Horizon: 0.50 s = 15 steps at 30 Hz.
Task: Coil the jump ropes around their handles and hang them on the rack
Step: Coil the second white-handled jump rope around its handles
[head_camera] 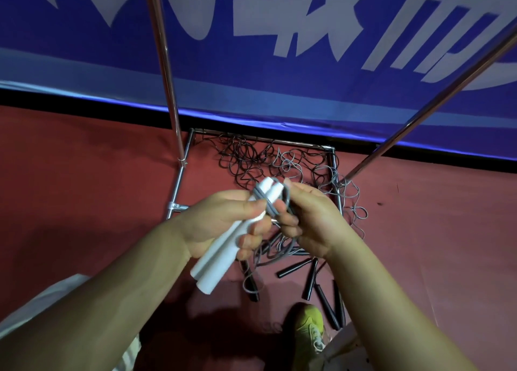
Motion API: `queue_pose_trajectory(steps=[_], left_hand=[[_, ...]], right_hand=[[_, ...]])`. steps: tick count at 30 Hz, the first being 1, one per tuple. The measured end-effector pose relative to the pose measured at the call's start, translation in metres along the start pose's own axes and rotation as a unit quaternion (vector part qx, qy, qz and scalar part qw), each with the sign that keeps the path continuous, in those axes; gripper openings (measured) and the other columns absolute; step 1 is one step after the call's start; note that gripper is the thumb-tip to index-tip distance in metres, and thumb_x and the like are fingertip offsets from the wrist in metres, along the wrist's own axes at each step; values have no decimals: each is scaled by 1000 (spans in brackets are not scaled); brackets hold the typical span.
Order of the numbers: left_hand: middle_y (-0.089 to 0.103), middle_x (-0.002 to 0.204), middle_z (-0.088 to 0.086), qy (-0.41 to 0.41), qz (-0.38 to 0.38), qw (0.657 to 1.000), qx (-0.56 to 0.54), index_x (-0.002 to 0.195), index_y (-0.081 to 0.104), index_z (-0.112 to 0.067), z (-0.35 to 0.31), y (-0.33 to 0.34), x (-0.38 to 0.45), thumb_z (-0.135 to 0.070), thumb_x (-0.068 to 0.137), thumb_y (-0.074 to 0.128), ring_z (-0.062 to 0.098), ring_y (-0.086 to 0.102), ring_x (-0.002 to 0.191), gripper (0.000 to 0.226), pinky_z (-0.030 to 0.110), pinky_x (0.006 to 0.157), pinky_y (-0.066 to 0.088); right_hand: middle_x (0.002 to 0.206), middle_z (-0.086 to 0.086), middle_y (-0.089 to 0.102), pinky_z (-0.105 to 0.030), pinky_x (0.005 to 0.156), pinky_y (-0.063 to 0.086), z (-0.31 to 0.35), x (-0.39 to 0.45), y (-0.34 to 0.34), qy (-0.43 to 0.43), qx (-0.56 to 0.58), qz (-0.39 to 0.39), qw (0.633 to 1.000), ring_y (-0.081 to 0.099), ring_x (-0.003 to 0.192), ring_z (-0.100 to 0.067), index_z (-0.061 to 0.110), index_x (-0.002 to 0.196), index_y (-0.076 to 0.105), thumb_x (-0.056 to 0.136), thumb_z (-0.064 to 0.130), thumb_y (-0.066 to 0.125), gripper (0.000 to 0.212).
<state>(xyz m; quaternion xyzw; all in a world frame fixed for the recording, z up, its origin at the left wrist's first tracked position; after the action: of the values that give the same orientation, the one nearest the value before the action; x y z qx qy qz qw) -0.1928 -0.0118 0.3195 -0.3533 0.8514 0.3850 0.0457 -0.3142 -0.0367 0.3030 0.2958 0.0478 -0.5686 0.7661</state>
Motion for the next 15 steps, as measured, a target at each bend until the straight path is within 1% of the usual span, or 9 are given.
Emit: queue_pose_trajectory(steps=[2, 3, 5, 7, 9, 10, 13, 14, 15], left_hand=[[49, 61, 0, 9, -79, 997, -10, 97, 68, -11, -2, -6, 1, -25, 84, 61, 11, 43, 42, 21, 21, 41, 42], [49, 62, 0, 16, -93, 996, -9, 100, 66, -9, -4, -6, 1, -24, 86, 63, 11, 42, 43, 20, 21, 41, 41], [50, 60, 0, 13, -117, 993, -10, 103, 61, -9, -4, -10, 2, -24, 83, 60, 10, 42, 42, 26, 20, 41, 40], [51, 59, 0, 17, -147, 989, 0, 104, 59, -12, -6, -14, 3, -24, 79, 57, 11, 43, 42, 28, 20, 40, 39], [52, 59, 0, 27, -180, 983, 24, 103, 58, -14, -7, -18, 4, -21, 84, 56, 12, 44, 43, 20, 20, 41, 39], [52, 59, 1, 30, -192, 980, 40, 102, 57, -14, -8, -19, 4, -18, 89, 55, 12, 45, 43, 15, 21, 42, 39], [53, 60, 1, 33, -196, 977, 78, 102, 54, -13, -8, -21, 4, -15, 96, 50, 14, 46, 43, 8, 23, 43, 40], [53, 60, 1, 30, -191, 977, 91, 103, 53, -14, -9, -20, 3, -15, 97, 49, 14, 47, 44, 7, 24, 43, 41], [53, 61, 0, 28, -183, 977, 106, 104, 52, -14, -8, -21, 3, -14, 97, 49, 14, 47, 45, 7, 24, 44, 41]], right_hand=[[58, -5, 38, -16, 36, 20, 2, 1, -4, -13, -24, -8, 1000, 25, 44, -8, 5, 85, 60, 87, 42, 51, 38], [57, -4, 37, -16, 38, 21, 2, 1, -4, -25, -52, -10, 998, 25, 45, -8, 4, 87, 59, 86, 42, 49, 40], [54, -1, 35, -15, 40, 23, 3, 0, -4, -63, -114, -10, 992, 25, 45, -7, 9, 80, 62, 87, 35, 49, 30], [52, 3, 37, -15, 42, 26, 5, -2, -5, -88, -155, -17, 984, 29, 45, -6, 19, 77, 70, 85, 27, 53, 21], [54, 3, 40, -16, 43, 27, 5, -5, -8, -108, -193, -39, 975, 31, 46, -6, 24, 77, 74, 82, 25, 57, 18], [55, 0, 40, -17, 42, 27, 5, -5, -9, -116, -203, -51, 971, 31, 46, -6, 23, 75, 73, 82, 27, 58, 17], [61, -13, 42, -16, 41, 24, 3, -5, -7, -104, -187, -72, 974, 30, 45, -8, 16, 65, 66, 83, 40, 52, 33], [60, -14, 45, -16, 41, 22, 3, -4, -6, -84, -179, -81, 977, 31, 44, -8, 18, 63, 68, 82, 48, 47, 41], [57, -10, 48, -17, 41, 22, 2, -3, -7, -58, -180, -92, 978, 32, 44, -9, 21, 59, 69, 81, 56, 42, 49]])
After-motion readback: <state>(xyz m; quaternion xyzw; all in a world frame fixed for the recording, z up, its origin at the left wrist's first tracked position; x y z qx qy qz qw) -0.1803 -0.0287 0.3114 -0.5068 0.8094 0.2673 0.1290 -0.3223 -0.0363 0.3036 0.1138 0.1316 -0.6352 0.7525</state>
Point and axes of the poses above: each hand's wrist, its own x-axis towards the middle knuckle, its own y-axis out of the palm, z = x × y, the point moved 5 cm from there along x, towards the middle knuckle
